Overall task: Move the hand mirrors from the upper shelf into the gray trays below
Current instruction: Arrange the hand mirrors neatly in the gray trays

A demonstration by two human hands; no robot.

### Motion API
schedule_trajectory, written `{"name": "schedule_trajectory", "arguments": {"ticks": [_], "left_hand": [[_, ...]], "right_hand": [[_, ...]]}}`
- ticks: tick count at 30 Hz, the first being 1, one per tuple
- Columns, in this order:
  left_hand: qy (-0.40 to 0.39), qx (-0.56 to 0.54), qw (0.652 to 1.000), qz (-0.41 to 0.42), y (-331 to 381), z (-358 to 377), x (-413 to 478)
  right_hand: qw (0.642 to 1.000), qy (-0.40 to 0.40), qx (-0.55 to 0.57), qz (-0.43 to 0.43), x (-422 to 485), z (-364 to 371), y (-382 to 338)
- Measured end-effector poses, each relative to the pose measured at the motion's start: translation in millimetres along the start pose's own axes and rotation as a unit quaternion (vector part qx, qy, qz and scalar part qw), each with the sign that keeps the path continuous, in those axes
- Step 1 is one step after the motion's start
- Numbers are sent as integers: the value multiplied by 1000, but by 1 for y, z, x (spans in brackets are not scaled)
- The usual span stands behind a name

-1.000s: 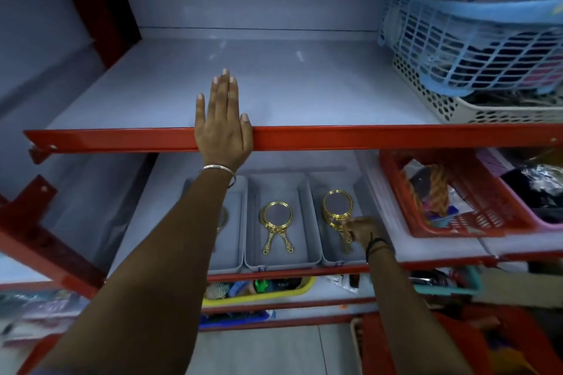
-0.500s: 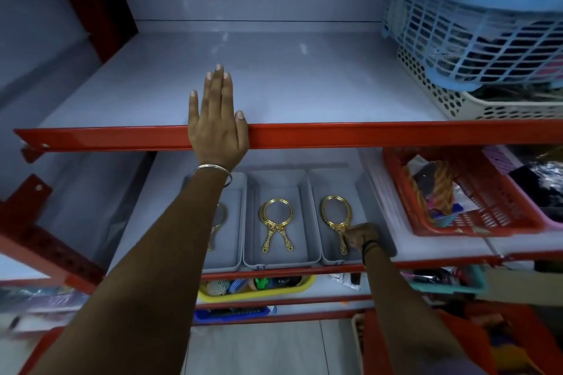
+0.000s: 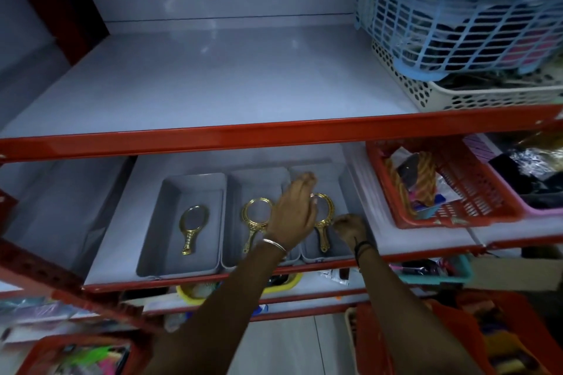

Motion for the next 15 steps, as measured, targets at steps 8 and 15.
{"name": "schedule_trajectory", "arguments": {"ticks": [8, 15], "left_hand": [[-274, -25, 885, -376, -48, 141, -28], [-252, -37, 824, -506, -68, 176, -35]], "right_hand": [[990, -28, -71, -115, 29, 8, -15], [990, -28, -33, -132, 42, 13, -15]]}}
Point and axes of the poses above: each hand's wrist, its own x-axis towards the middle knuckle, its own z-axis out of the palm, y = z × x, the point moved 9 cm from there along x, towards the middle knuckle, and after that the axes turned 2 degrees about -z, right-handed, at the moved point
